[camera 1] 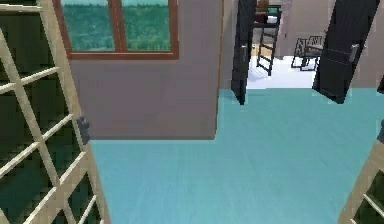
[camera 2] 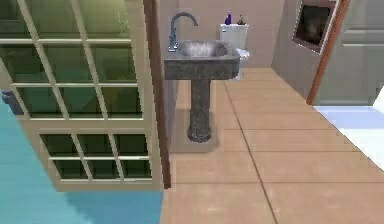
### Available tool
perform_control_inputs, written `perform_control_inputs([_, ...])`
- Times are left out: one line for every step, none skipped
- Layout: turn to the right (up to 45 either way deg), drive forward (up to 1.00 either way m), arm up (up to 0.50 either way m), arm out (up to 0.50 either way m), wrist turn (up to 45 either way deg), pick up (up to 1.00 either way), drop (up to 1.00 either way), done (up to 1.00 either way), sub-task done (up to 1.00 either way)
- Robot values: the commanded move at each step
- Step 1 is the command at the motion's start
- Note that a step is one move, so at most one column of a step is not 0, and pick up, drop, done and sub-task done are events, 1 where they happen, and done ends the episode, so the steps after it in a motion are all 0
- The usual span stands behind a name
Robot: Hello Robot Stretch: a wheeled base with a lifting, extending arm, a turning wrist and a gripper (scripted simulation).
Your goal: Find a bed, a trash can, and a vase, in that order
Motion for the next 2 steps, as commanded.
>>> perform_control_inputs([24.0,0.0,0.0,0.0,0.0,0.0,0.0,0.0,0.0])
perform_control_inputs([0.0,1.0,0.0,0.0,0.0,0.0,0.0,0.0,0.0])
